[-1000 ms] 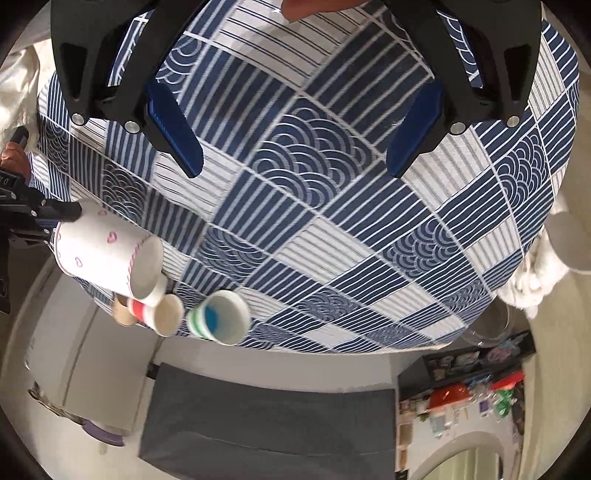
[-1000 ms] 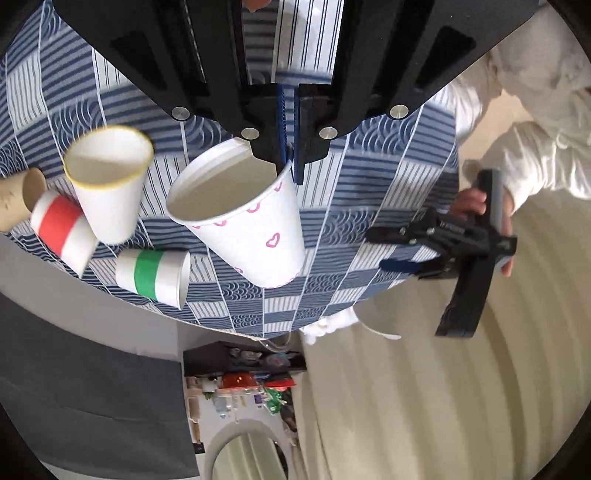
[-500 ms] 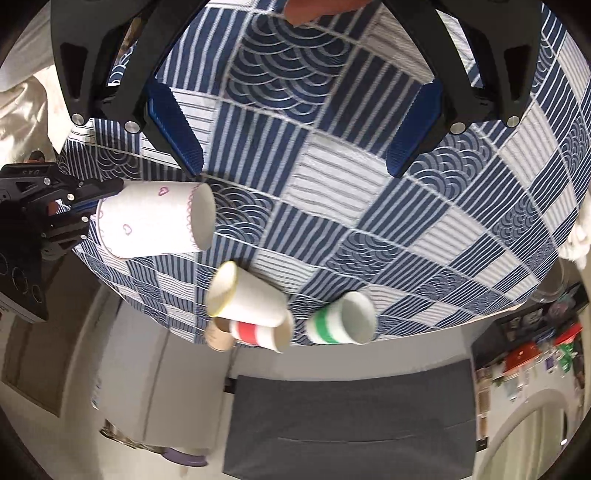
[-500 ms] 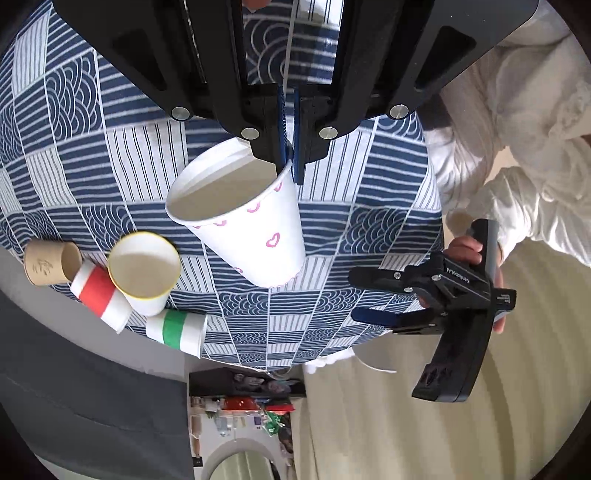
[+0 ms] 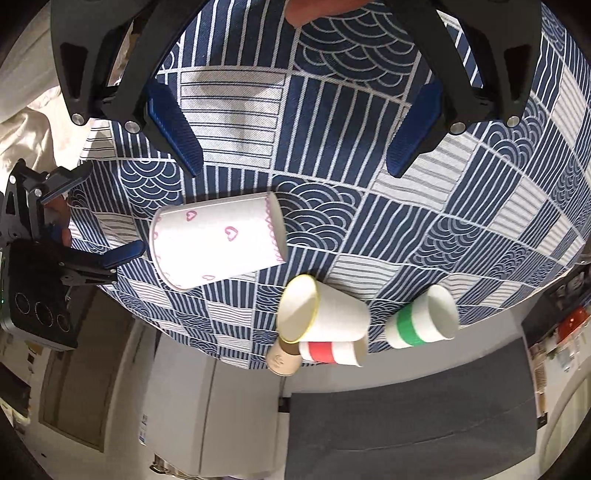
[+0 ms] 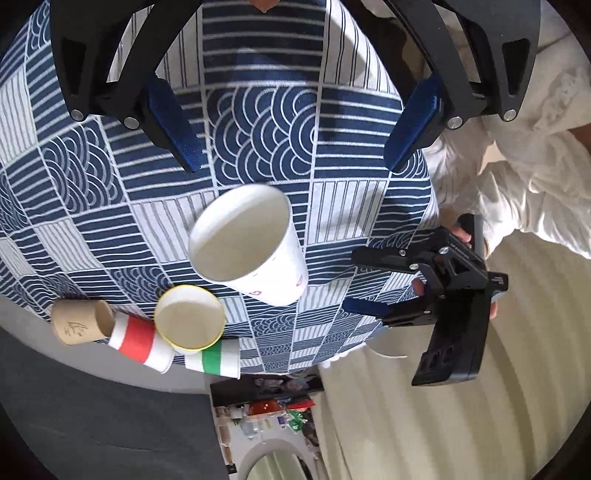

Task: Flip cup upside down
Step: 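Close the left gripper on the pink-heart cup's rim and lift it, then rotate the left tool to turn the cup's rim downward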

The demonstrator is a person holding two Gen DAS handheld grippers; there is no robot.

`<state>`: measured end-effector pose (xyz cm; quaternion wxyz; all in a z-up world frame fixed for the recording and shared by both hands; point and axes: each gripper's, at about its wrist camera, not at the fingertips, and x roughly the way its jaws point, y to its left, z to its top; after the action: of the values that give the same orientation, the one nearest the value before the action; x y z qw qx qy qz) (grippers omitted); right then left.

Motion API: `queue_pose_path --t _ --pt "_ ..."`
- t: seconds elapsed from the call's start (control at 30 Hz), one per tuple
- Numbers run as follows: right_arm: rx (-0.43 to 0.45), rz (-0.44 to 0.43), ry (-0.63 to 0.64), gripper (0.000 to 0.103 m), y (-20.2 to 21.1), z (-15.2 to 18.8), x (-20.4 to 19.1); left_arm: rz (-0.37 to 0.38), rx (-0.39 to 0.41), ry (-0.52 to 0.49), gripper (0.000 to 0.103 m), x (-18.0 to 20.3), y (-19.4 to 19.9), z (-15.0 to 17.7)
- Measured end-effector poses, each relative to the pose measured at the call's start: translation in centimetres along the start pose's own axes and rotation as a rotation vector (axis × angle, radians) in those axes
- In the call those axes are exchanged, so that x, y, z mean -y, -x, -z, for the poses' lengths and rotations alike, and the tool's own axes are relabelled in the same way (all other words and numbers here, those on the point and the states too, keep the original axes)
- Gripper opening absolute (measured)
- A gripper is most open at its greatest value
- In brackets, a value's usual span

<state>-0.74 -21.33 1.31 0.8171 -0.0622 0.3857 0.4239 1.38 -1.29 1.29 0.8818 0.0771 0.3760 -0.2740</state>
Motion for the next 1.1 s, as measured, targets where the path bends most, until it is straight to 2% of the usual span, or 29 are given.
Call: queue_pose_path --t 0.23,0.33,0.57,0.8,0.9,1.1 --pt "0.004 0.097 -0.004 0.095 2.3 1.7 -0.1 0.069 -0.004 -0.096 0.097 -0.2 -0.5 -2.2" --pt "0.001 0.145 -0.013 0.095 2.8 2.3 0.4 0.108 -0.019 -0.170 0.097 -0.2 -1.2 -3.0" --pt "-0.033 0.190 -0.044 0.095 2.7 3.7 1.5 0.283 -0.119 -0.435 0.097 1.0 -2.4 -3.4" --pt "-0.053 0.196 -0.063 0.095 2.2 4.7 2.1 0.302 -0.119 -0.717 0.097 2.9 -3.0 -3.3" --pt "-0.067 0.210 -0.068 0.095 1.9 4.7 2.3 0.325 -0.134 -0.770 0.097 2.9 -4.1 -3.6" --pt "-0.067 0.202 -0.074 0.095 1.9 4.6 2.8 0.387 -0.171 -0.797 0.097 2.7 -5.7 -4.1"
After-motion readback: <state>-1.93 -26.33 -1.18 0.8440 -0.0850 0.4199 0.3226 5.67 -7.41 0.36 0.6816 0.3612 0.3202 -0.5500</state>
